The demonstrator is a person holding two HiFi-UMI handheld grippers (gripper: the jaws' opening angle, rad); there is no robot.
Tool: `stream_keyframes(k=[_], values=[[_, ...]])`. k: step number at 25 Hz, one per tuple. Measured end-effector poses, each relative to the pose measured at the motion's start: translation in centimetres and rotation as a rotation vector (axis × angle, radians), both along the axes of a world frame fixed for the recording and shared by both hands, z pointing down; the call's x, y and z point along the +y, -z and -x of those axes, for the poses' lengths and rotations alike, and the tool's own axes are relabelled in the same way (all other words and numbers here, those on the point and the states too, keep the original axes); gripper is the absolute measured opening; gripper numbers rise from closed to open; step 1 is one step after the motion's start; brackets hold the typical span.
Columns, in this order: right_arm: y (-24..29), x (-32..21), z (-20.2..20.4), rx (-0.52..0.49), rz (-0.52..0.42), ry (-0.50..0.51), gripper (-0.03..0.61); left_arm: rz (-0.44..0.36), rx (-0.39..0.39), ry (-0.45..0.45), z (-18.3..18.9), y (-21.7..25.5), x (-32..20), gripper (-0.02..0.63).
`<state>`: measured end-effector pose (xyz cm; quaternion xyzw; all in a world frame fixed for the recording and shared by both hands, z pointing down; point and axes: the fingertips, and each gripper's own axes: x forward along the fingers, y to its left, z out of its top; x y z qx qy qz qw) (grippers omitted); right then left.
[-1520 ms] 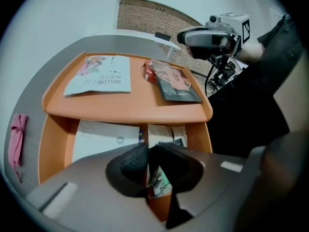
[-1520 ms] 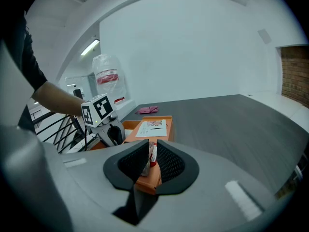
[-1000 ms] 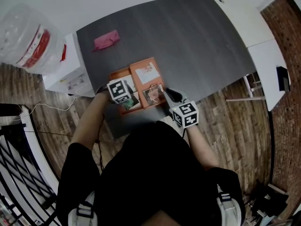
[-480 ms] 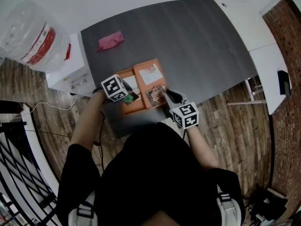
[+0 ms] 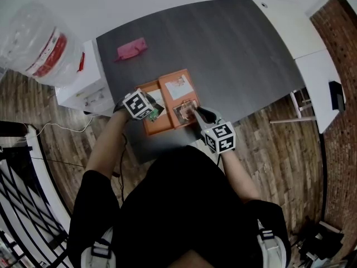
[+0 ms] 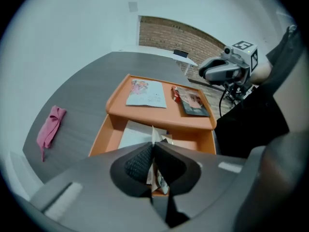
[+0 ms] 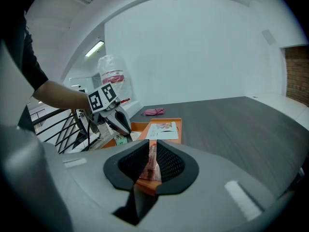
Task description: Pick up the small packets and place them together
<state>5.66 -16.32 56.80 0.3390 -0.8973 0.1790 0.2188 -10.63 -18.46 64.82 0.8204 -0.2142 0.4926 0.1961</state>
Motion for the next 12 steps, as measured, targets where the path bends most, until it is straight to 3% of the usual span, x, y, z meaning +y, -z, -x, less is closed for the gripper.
stream_keyframes(k=[7, 12], values=[[0.2, 0.5, -0.1, -0.003, -0.004, -0.006, 0.051, -0.012, 0.039, 0.057, -0.3, -0.2, -1.1, 0.026], [0.3, 0.7, -0.5, 0.002, -0.004, -0.01, 0.051, -0.006, 0.009, -0.004, -0.5, -0.9, -0.3, 0.055]])
